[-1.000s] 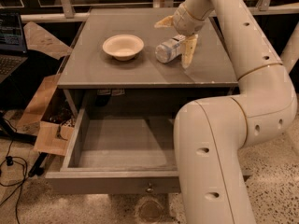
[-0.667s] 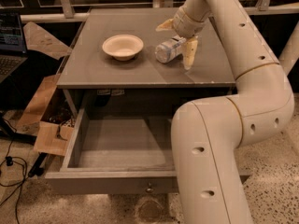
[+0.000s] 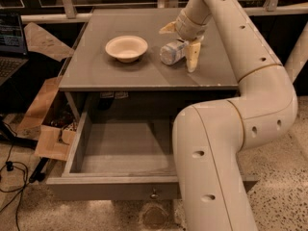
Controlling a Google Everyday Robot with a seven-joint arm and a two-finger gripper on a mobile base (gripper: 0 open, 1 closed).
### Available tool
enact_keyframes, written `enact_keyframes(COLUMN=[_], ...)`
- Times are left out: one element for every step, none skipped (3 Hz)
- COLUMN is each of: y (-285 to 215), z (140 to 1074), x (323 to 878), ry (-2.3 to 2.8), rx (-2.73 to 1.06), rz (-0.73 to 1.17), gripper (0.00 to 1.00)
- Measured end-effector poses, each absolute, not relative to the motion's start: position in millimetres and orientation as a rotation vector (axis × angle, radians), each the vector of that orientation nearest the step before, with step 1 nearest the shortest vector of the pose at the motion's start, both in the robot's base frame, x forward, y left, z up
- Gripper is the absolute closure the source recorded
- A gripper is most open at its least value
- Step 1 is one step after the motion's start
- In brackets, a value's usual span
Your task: Place blue plastic bottle into top drawer
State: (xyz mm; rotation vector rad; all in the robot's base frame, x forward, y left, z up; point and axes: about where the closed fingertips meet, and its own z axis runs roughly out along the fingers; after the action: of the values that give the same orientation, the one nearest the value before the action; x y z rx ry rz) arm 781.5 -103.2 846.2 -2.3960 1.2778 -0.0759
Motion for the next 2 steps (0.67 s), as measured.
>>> enact_keyframes(y=[-103.2, -103.2], z=[846.2, 846.2], x=[781.5, 781.5], ry=[1.278, 1.278], rx=[-2.396, -2.396], rz=[-0.076, -0.076], gripper=[0.20, 0.42])
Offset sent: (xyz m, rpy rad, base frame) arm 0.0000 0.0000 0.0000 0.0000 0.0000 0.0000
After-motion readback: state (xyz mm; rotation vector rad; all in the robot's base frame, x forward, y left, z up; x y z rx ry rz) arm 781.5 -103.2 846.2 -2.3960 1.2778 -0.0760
